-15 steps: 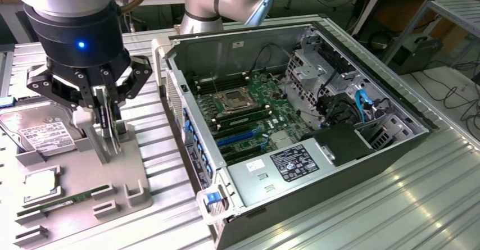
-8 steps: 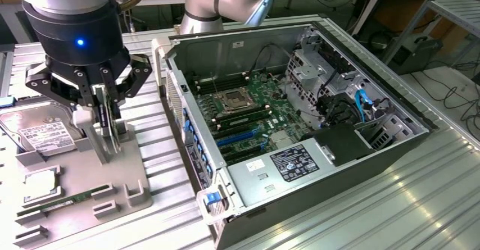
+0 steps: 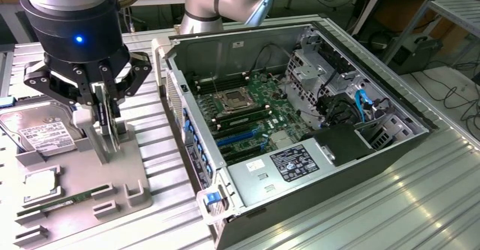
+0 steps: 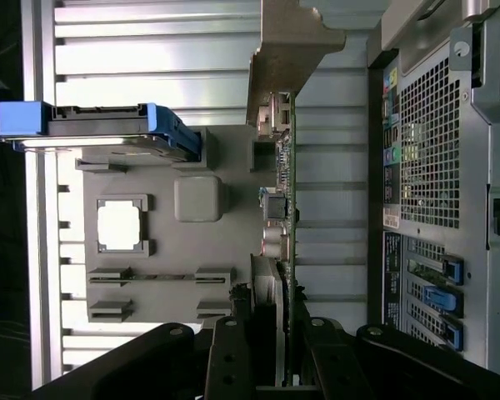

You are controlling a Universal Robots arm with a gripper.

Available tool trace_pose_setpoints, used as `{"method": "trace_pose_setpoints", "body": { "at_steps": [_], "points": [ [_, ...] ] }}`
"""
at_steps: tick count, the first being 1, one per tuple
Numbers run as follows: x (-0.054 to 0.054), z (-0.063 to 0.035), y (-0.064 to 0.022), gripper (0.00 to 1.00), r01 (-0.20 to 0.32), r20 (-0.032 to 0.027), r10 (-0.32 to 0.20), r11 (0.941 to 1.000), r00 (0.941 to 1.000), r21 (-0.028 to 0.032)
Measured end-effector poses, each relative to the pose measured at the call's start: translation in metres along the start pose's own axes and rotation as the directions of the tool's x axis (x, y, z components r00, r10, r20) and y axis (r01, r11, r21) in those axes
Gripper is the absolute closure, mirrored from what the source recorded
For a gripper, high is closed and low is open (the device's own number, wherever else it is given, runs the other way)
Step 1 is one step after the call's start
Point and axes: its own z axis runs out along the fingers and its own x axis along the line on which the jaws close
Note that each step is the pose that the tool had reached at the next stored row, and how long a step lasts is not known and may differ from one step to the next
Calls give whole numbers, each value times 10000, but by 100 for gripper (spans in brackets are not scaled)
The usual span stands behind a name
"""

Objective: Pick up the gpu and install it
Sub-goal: 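Pick up the gpu and move the gpu toward the slot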

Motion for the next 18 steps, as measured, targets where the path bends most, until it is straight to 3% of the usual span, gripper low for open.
{"method": "trace_pose_setpoints", "body": {
  "at_steps": [18],
  "points": [
    [3, -82, 1, 73, 0, 0, 0, 10000, 10000, 0]
  ]
}}
